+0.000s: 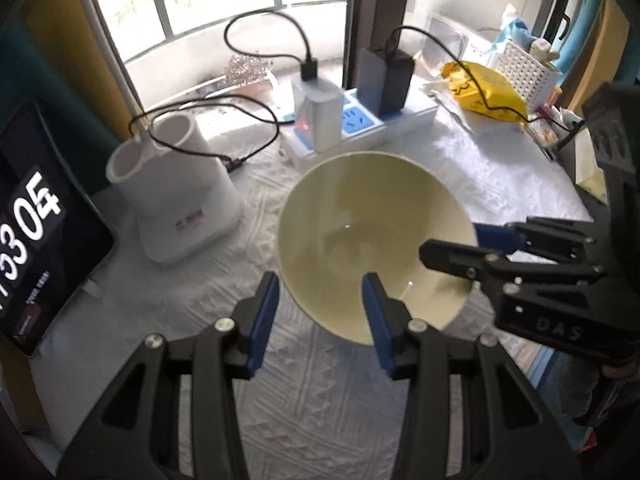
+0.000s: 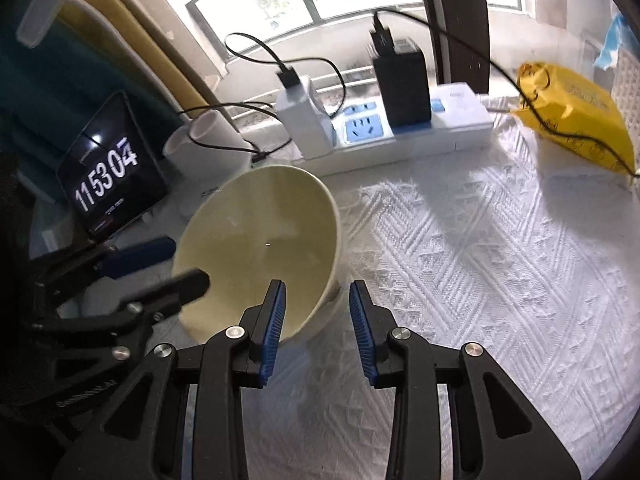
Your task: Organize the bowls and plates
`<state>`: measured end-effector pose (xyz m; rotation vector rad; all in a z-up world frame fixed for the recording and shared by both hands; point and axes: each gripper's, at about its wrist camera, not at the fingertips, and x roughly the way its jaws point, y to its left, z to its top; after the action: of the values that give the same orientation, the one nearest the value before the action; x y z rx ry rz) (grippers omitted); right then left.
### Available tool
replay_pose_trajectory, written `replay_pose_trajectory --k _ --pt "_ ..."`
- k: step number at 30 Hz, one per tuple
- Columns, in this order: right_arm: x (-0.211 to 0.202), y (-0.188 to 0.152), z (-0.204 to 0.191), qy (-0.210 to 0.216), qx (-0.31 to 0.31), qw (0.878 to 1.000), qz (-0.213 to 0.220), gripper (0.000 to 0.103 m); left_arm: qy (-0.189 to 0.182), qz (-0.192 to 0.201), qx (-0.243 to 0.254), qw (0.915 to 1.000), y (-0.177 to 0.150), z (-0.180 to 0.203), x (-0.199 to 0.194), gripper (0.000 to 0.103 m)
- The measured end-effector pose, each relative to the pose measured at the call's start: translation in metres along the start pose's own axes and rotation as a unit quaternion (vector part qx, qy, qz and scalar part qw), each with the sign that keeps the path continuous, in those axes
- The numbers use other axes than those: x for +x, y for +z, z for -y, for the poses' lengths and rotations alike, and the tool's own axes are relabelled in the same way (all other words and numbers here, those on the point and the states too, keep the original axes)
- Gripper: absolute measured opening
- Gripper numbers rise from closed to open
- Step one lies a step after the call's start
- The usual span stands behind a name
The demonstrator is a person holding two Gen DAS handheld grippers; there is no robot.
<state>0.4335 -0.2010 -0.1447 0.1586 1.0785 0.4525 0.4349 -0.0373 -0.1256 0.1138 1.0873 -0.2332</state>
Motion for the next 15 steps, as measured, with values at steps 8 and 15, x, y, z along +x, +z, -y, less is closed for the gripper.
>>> replay_pose_trajectory --k 8,15 --pt "0.006 0.001 0.002 0.006 0.004 1.000 0.006 0.030 -0.026 -0.010 -0.021 0.9994 -0.003 -0.010 0.019 0.036" --pt "0.003 -0.002 0.003 0.000 0.004 1.000 0.011 0.027 -0.027 -0.003 -0.019 0.9994 -0.003 -0.010 0.017 0.029"
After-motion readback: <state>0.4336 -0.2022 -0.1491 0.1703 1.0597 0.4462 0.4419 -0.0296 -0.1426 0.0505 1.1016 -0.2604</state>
